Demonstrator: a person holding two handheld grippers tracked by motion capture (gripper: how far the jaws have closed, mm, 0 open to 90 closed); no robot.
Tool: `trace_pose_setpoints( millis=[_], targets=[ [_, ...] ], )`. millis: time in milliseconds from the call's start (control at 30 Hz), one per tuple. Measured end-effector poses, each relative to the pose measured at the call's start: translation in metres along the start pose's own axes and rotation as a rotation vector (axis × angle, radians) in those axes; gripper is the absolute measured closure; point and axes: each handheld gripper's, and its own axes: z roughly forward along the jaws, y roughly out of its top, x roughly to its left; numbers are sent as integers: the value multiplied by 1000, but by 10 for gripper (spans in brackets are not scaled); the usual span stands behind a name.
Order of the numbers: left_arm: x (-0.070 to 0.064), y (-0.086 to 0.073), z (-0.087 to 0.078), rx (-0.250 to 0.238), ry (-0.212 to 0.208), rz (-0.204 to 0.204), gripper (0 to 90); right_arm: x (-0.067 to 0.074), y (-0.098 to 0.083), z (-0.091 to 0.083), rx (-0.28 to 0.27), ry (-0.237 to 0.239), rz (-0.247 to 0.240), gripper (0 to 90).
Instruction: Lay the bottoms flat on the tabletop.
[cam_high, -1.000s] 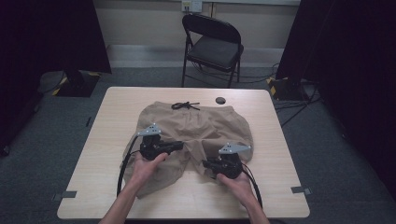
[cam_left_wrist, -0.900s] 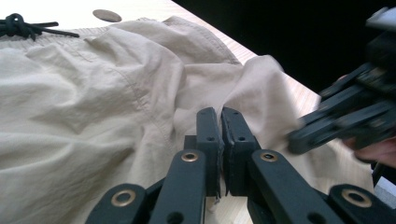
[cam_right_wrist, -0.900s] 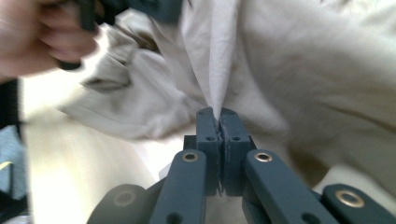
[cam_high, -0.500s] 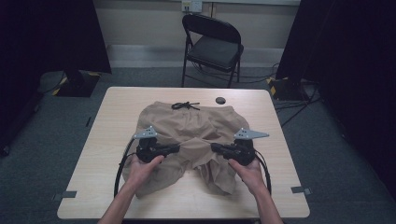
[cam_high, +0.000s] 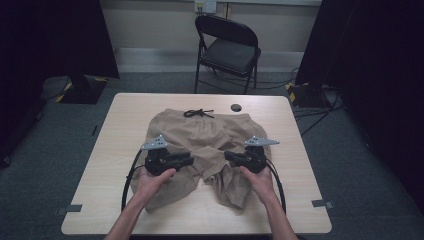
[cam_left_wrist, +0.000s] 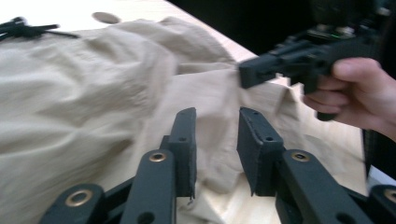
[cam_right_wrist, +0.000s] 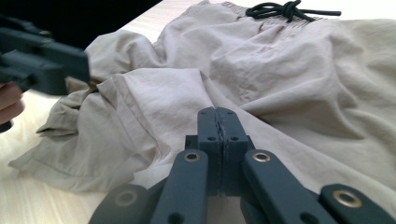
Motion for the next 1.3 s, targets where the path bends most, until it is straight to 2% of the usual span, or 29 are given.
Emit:
trace_pose_setpoints(
  millis=[167, 233, 400, 533, 600, 700, 767, 800, 900, 967, 1067, 1200, 1300],
  targets=[
    [-10, 2, 18, 27, -59, 21, 681, -1, 11, 1, -18, -13, 0, 900],
    [-12, 1, 26, 40, -60, 20, 637, 0, 17, 1, -30, -11, -1, 900],
    [-15, -1, 46, 73, -44, 12, 470, 8, 30, 1, -43, 2, -29, 900],
    [-16, -2, 59, 85, -31, -3, 381, 16, 36, 0, -52, 14, -42, 900],
    [-17, -2, 66, 95, 7, 10, 345, 19, 39, 0, -53, 16, -46, 900],
    [-14, -4, 74, 112, 43, 5, 333, 22, 42, -1, -54, 19, -54, 900],
    [-10, -7, 78, 129, 77, -13, 362, 21, 44, -2, -56, 19, -53, 900],
    [-9, -9, 78, 142, 101, -17, 473, 21, 44, -3, -60, 17, -53, 900],
    [-3, -12, 76, 119, 83, -27, 727, 18, 44, -6, -60, 11, -44, 900],
    [0, -11, 72, 106, 68, -39, 811, 16, 43, -6, -60, 10, -42, 900],
    [1, -9, 66, 90, 46, -45, 851, 14, 40, -8, -59, 1, -37, 883],
    [0, -6, 55, 65, 27, -47, 852, 13, 32, -12, -48, -5, -37, 710],
    [-1, -5, 44, 55, 22, -32, 852, 13, 20, -20, -50, -10, -18, 663]
  ],
)
